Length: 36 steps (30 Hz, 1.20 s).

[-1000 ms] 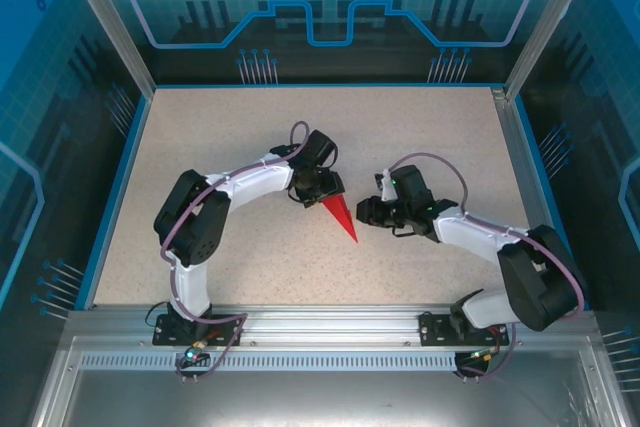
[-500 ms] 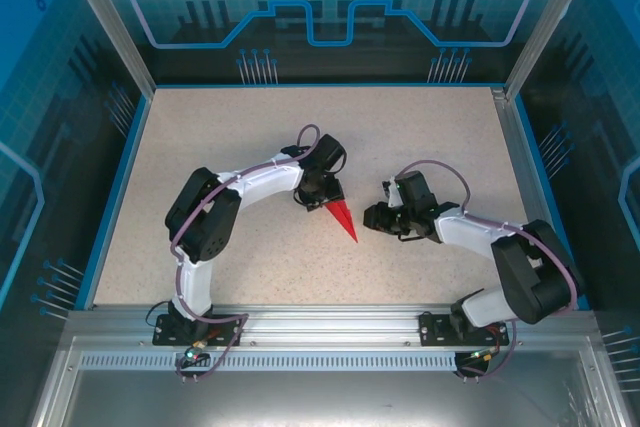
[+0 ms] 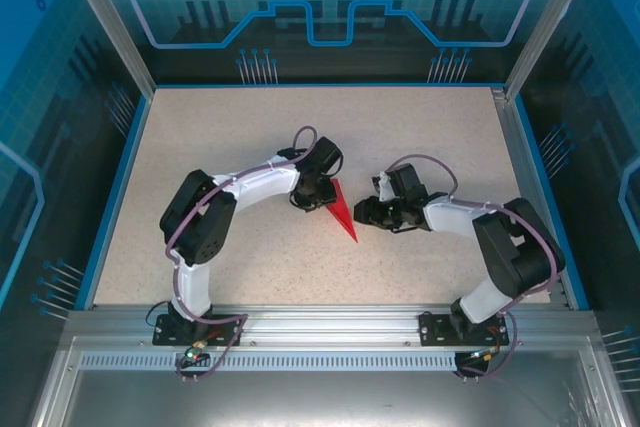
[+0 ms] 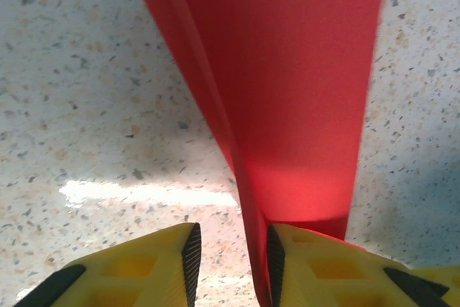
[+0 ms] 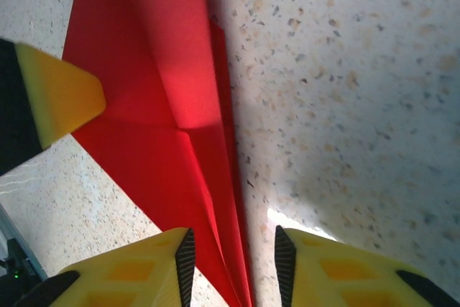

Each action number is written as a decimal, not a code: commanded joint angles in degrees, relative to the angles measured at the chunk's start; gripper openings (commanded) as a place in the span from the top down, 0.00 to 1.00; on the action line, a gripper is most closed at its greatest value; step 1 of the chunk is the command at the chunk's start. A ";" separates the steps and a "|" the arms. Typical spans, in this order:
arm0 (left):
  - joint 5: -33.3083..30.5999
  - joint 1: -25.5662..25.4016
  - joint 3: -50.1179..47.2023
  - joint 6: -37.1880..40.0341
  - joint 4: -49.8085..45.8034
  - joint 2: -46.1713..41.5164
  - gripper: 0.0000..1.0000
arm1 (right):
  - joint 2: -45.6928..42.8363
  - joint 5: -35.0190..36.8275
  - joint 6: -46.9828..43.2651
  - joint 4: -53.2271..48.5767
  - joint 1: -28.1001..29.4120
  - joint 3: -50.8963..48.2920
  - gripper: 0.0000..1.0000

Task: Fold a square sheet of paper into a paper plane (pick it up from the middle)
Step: Move a paper plane to the center of the table.

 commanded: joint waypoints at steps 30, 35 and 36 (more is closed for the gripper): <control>-1.51 0.85 -7.54 1.28 3.05 -5.76 0.77 | 10.85 -5.42 -8.82 -6.82 3.26 13.69 0.56; -1.94 0.90 -7.81 1.29 2.92 -5.86 0.78 | 9.42 -3.10 -10.84 -9.87 4.99 14.44 0.58; -1.87 0.89 -7.82 1.28 2.92 -5.85 0.78 | 9.33 -2.08 -11.14 -10.82 5.23 14.73 0.58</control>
